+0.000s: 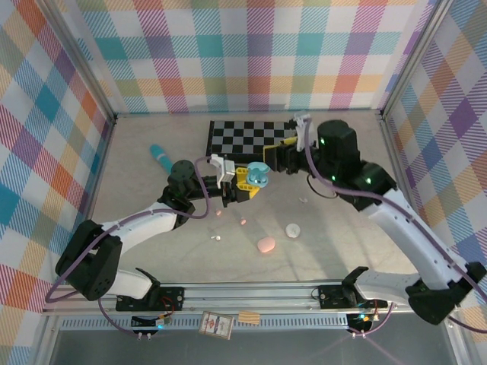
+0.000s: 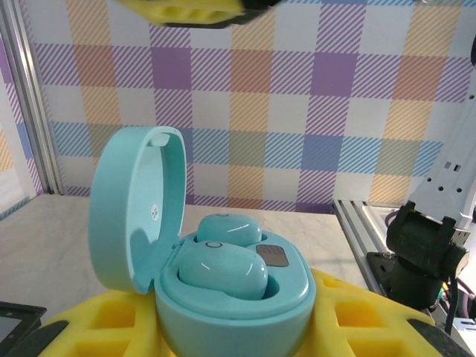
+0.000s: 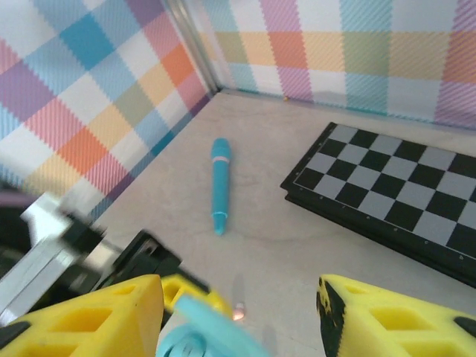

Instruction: Insert the wireless bluetooth earbuds into the charging case

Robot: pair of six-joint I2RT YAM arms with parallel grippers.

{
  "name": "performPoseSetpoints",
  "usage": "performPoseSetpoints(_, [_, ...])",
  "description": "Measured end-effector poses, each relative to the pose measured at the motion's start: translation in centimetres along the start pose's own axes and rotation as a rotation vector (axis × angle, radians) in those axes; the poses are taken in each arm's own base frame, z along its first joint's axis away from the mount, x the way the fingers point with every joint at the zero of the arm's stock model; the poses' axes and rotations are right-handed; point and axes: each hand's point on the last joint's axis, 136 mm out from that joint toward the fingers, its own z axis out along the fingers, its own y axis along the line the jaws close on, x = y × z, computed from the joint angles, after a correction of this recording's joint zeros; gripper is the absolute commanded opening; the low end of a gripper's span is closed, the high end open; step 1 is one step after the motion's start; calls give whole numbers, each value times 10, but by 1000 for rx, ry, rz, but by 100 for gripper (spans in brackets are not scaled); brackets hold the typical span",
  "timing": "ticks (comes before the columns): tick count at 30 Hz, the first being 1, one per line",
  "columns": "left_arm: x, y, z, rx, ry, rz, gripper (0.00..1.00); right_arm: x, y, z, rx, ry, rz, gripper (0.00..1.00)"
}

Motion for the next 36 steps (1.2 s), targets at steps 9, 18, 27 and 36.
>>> performPoseSetpoints(9, [1, -4, -4, -5, 26, 22, 24, 46, -12, 47, 19, 275, 53, 57])
performPoseSetpoints(18, [0, 5, -5, -63, 26, 19, 24, 59, 2, 19, -65, 294, 44, 64])
performPoseSetpoints(27, [-17, 13, -8, -125, -58, 28, 24, 51, -20, 8, -200, 167, 465, 80])
performPoseSetpoints(36, [-28, 16, -9, -144, -114, 34, 24, 69, 6, 35, -508, 241, 780, 62])
